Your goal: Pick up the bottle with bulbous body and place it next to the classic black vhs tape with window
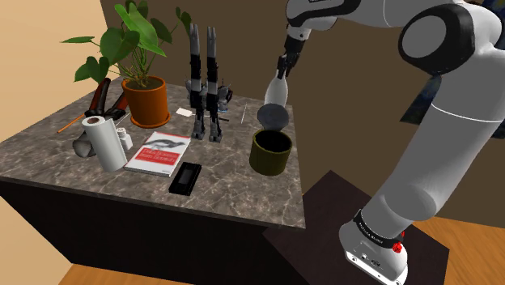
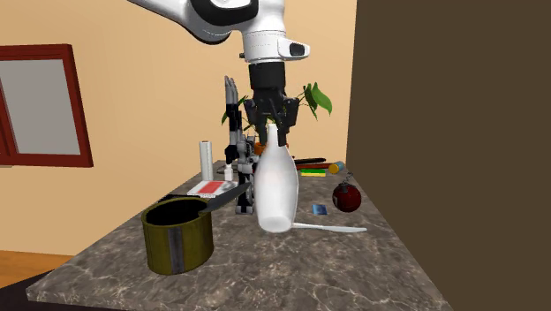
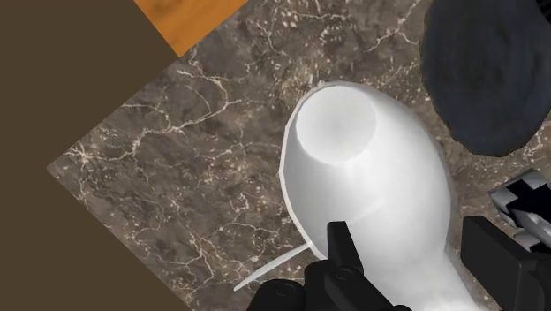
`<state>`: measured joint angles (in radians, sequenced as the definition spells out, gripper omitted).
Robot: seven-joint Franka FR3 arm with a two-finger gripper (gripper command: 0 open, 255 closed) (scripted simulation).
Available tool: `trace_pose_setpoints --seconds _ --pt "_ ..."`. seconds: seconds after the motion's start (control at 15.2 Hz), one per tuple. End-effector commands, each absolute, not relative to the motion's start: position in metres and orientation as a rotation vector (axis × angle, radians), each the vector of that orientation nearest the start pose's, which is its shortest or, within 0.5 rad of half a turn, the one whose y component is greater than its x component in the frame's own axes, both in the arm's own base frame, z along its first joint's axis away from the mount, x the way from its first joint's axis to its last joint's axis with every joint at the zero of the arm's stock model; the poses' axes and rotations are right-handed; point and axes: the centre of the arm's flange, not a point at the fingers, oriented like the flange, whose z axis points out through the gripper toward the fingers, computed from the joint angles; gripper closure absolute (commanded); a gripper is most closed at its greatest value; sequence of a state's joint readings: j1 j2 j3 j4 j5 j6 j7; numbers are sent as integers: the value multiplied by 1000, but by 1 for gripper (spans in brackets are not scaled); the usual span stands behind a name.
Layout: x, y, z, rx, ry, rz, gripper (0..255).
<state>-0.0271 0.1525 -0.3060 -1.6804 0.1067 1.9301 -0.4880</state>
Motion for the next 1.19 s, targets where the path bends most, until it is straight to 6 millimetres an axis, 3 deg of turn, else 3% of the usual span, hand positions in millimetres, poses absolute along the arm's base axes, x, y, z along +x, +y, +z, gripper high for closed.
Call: trace_pose_setpoints --seconds 0.0,1.12 --pt "582 -163 532 -3121 -200 -186 255" --pt "498 22 627 -3121 -200 -186 255"
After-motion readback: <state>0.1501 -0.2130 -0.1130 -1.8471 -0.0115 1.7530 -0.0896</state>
